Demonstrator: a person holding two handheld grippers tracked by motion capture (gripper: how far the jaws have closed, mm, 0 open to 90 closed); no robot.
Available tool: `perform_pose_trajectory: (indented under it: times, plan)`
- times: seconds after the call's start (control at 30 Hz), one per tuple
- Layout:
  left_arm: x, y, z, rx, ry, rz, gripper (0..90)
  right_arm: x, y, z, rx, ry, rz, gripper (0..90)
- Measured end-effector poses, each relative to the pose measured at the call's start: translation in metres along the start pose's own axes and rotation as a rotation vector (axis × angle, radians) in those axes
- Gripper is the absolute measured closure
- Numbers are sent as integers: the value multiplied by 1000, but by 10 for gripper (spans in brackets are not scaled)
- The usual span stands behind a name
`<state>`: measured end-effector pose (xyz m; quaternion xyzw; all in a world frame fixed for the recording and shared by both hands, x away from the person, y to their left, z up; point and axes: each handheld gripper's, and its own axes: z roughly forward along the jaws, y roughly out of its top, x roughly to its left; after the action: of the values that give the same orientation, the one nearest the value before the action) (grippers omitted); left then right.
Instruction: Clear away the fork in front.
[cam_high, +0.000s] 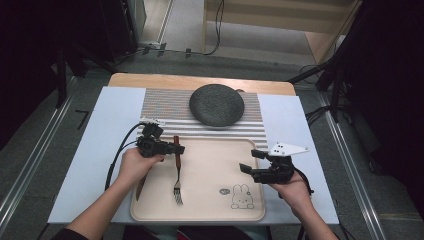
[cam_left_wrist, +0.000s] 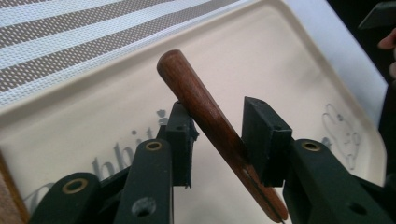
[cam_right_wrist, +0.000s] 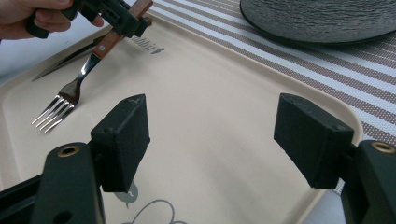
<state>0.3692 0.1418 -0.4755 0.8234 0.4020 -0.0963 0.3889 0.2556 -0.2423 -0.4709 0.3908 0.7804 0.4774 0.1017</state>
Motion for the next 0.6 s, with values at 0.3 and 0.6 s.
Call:
perform_pose_trajectory:
  times: [0.3, 0.6]
  plan:
    - [6, -4, 6, 20, 22, -3, 606, 0, -1, 2, 17, -3, -9, 249]
    - [7, -7, 11, 42, 70, 68, 460, 1, -1, 2, 15, 4, 0, 249]
